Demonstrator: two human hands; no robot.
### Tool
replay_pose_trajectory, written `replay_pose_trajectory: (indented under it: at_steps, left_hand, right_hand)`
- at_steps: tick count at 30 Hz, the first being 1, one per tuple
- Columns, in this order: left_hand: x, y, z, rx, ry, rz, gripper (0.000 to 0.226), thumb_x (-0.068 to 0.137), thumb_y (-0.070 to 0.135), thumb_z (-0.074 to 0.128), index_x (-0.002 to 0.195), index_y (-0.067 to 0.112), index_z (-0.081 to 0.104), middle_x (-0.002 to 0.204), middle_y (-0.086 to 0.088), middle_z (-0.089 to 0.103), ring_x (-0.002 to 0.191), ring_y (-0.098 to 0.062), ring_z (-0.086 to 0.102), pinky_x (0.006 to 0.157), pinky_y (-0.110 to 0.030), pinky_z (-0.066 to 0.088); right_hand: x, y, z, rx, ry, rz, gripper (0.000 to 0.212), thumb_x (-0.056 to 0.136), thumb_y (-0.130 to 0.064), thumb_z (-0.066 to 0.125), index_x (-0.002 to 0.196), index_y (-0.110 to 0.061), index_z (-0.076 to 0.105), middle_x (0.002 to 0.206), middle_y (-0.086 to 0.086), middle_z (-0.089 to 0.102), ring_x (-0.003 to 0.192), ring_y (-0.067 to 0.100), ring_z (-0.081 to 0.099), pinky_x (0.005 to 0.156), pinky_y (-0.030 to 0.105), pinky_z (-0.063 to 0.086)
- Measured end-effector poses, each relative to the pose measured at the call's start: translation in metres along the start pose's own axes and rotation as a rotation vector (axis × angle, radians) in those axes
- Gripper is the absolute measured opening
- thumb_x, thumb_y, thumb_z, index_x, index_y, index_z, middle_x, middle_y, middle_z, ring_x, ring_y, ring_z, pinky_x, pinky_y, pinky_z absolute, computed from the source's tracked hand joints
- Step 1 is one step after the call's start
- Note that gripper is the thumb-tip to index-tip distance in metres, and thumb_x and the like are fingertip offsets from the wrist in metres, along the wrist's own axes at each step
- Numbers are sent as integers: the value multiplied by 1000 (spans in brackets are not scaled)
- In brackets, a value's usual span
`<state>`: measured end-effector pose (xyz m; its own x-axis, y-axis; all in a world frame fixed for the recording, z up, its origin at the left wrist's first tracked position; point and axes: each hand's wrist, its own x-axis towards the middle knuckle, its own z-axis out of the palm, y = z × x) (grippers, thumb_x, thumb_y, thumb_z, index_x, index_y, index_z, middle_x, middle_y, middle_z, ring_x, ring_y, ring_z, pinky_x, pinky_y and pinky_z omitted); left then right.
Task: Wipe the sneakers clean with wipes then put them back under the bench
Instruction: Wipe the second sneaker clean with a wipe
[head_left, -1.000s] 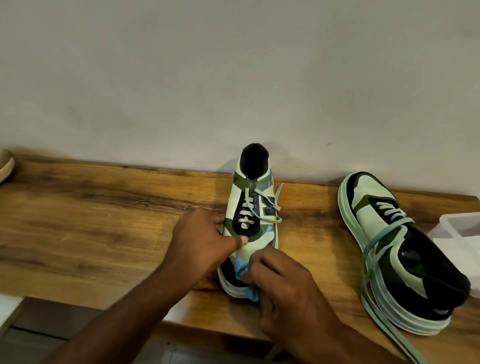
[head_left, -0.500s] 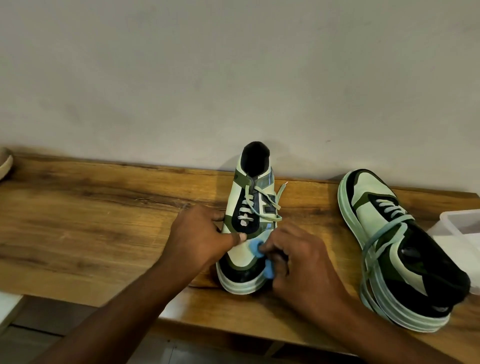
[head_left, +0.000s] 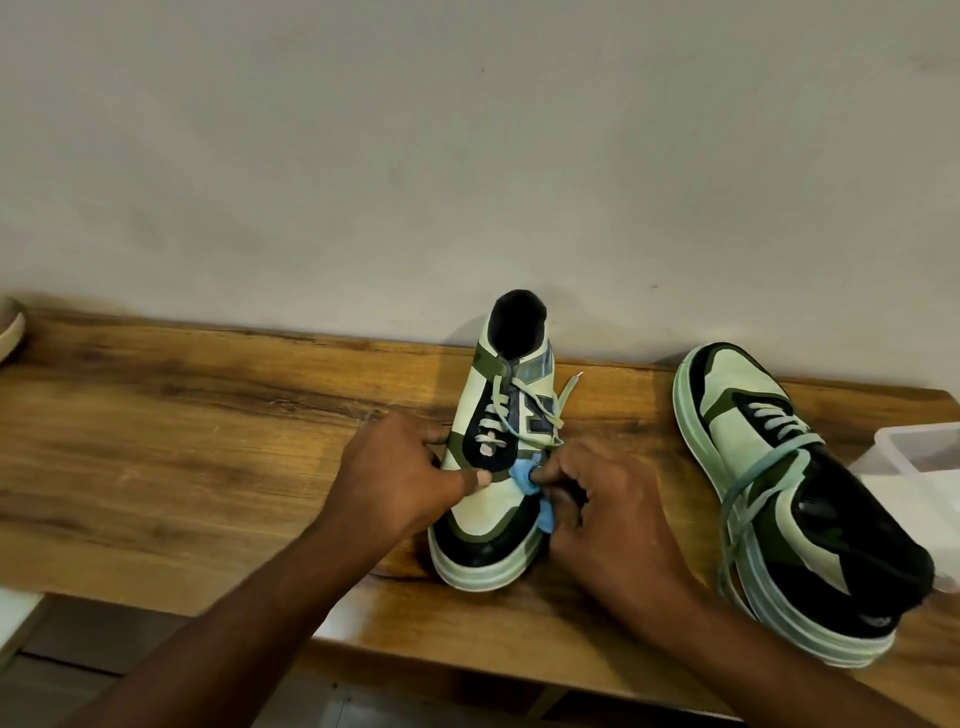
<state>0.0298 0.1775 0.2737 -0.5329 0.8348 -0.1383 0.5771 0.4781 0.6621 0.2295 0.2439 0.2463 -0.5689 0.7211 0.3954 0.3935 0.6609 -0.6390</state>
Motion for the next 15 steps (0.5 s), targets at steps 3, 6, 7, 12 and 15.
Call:
replay_pose_trajectory:
  at_steps: [3,6,7,12,15]
  left_hand:
    - [-1,1,1,22,22,10,37,70,47,92,103,36,80,76,11,78,78,-4,74,79,-36,62]
    - [-1,3,1,48,12,24,35,72,45,91,105,37,79,79,11,79,79,-3,74,80,-36,62]
    - [0,3,0,53,-1,26,36,73,46,91,106,38,80,81,11,80,80,-3,74,81,-36,62]
    - [0,0,1,62,-27,45,38,74,48,88,110,42,79,87,18,79,84,-1,73,81,-34,62]
    - [1,-2,4,80,-6,42,41,74,50,87,112,42,77,90,18,79,84,-2,73,78,-33,63]
  right_hand:
    - [-12,-18,0,-17,-115,-140,35,73,8,80,96,-17,72,101,-8,62,88,4,60,73,15,53]
    - [-12,-19,-4,27,-203,-252,29,78,5,74,96,-16,70,99,-7,60,85,6,58,68,16,50]
    - [-7,-12,-5,15,-173,-244,29,77,6,73,95,-17,71,98,-9,60,85,4,58,69,15,49]
    - [10,11,-8,-25,30,-50,37,72,14,76,89,-19,74,90,-10,65,83,1,61,69,17,53]
    - [-7,-12,0,-22,-130,-187,35,76,8,77,99,-17,74,100,-10,61,89,2,58,72,16,54]
